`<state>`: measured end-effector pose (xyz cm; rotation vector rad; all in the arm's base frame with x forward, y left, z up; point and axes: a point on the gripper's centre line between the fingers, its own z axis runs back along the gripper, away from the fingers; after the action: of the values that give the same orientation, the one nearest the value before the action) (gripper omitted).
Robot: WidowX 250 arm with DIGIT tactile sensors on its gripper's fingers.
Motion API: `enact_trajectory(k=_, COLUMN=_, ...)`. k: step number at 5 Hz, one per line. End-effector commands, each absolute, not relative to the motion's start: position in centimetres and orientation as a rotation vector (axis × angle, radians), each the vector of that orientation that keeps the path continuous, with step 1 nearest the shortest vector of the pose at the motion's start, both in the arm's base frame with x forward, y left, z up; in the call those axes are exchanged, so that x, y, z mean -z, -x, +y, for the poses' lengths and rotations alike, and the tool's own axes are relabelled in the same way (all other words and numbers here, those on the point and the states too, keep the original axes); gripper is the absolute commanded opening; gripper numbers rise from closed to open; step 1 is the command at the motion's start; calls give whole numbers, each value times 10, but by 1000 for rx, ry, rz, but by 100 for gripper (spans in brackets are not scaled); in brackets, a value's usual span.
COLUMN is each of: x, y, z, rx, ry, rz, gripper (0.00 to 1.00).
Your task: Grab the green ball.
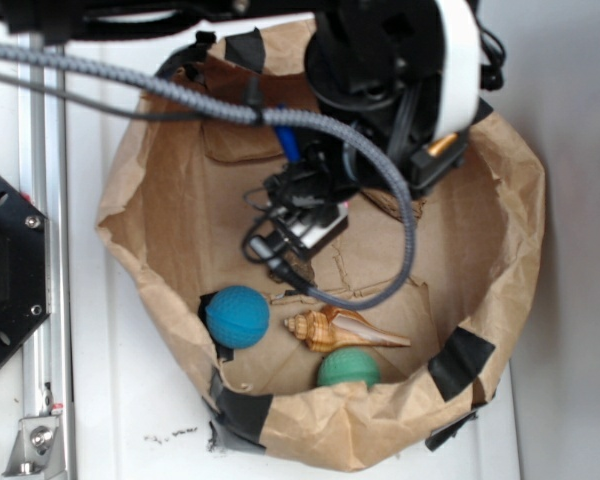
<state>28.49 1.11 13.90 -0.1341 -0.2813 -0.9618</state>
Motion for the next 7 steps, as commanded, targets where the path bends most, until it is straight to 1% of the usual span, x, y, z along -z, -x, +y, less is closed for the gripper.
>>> enact_trajectory(k=1, x=-127, y=-270, z=-9, rx=1216, ry=124, rz=-357, gripper=100)
enact_trajectory(k=2, x=-108, y=-275, z=-16, rx=1357, ry=139, rz=-369, gripper=100)
enact_trajectory(k=3, x=-98, y=-267, z=-33, rx=1388, ry=142, rz=-361, gripper=100)
enact_trajectory(k=4, x=-95, y=-279, z=-44, rx=1394, ry=201, rz=-370, gripper=100)
enact_trajectory(k=5, x=-108, y=-276, z=-51, rx=1376, ry=300, rz=-400, gripper=100)
enact_trajectory(k=7, x=-108, y=-276, z=-51, rx=1376, ry=300, rz=-400, gripper=100)
